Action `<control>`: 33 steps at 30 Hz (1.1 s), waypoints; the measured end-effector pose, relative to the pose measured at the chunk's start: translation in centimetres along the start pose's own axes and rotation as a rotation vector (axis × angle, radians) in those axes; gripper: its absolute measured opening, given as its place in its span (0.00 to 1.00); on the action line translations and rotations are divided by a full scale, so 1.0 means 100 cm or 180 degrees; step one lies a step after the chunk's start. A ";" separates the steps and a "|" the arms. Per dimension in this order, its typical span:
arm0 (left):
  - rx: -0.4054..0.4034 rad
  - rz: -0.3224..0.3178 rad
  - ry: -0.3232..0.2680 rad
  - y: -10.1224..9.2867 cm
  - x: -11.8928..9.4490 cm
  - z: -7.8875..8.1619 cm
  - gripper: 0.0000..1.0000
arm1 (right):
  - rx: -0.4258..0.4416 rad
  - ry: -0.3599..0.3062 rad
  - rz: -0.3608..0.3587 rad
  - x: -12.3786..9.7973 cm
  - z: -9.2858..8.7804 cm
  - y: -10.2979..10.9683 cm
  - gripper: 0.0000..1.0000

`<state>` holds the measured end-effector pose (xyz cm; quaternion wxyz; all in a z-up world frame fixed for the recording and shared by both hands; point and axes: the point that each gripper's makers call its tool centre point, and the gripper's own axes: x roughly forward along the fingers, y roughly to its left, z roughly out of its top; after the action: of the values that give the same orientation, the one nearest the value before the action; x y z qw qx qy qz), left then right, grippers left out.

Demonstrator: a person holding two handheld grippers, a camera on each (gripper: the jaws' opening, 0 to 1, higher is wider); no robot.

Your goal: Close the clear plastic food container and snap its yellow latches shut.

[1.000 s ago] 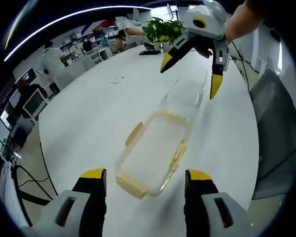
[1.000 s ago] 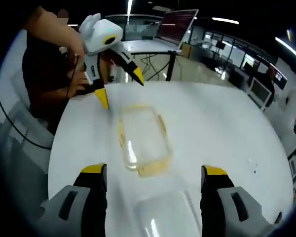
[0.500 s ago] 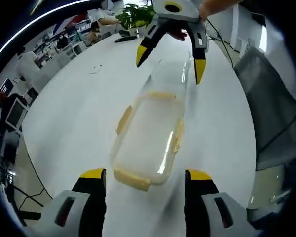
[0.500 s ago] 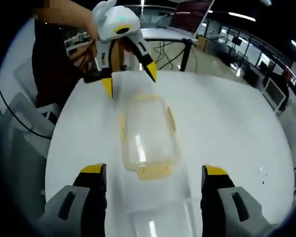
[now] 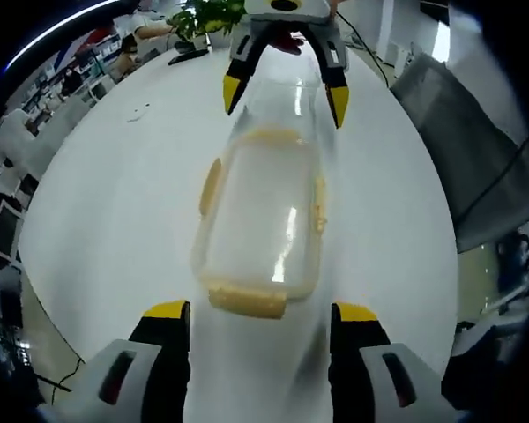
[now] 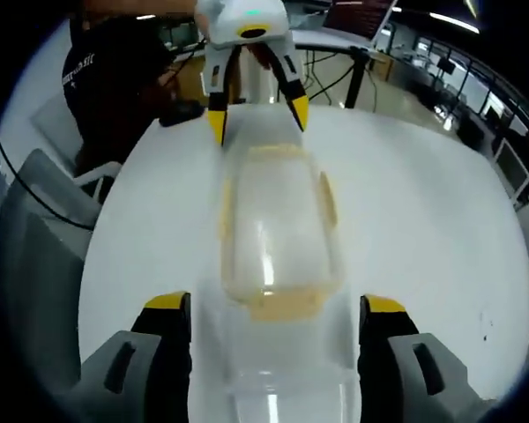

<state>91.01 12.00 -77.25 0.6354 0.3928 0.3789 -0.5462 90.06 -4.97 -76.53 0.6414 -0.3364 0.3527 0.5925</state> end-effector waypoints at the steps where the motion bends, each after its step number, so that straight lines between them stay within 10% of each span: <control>1: 0.0031 -0.0013 0.0006 0.001 0.003 -0.002 0.59 | -0.0003 0.0021 0.0004 0.001 -0.001 0.000 0.75; 33: 0.0231 -0.0299 -0.0014 0.006 0.019 0.002 0.53 | -0.0170 0.0278 0.0086 0.017 -0.012 -0.002 0.64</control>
<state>91.89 11.09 -78.88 0.5953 0.3961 0.3755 -0.5897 90.30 -5.11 -78.60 0.6081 -0.3742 0.3689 0.5951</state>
